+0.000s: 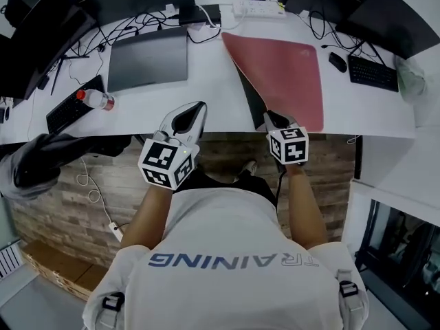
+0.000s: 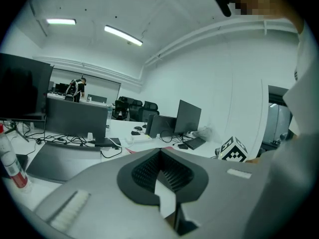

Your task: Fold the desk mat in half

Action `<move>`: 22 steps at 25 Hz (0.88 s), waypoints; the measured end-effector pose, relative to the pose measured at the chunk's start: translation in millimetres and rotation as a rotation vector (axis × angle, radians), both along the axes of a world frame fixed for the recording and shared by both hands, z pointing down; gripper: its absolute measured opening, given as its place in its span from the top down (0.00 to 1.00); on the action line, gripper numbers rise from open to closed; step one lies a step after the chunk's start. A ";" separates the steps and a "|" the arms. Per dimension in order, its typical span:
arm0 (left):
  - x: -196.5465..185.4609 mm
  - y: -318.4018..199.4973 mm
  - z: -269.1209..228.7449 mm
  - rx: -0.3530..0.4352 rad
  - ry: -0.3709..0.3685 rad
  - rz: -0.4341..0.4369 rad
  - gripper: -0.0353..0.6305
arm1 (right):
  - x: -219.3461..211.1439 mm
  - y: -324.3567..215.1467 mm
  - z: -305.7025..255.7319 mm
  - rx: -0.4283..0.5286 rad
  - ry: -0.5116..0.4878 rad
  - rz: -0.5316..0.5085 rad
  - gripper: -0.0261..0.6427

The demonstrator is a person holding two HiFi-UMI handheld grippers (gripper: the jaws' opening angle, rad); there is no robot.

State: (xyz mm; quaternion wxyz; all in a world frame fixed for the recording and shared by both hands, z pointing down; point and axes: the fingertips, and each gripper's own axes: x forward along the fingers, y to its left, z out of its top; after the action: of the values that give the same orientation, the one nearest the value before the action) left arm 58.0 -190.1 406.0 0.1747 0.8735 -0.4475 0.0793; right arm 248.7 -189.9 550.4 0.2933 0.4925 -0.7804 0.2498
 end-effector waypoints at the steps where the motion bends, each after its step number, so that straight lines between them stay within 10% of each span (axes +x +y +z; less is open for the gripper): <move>1: 7.6 1.9 -0.9 0.002 -0.003 -0.009 0.94 | 8.0 -0.4 -0.7 0.002 -0.005 -0.006 0.91; 22: 133.0 21.0 -5.9 0.023 -0.013 -0.036 0.94 | 144.8 10.0 14.5 0.009 -0.063 0.061 0.91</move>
State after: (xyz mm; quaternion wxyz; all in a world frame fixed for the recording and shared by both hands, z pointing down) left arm 191.0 -169.1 400.0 0.1631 0.8668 -0.4650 0.0767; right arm 393.5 -180.0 565.0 0.2585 0.5091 -0.7751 0.2704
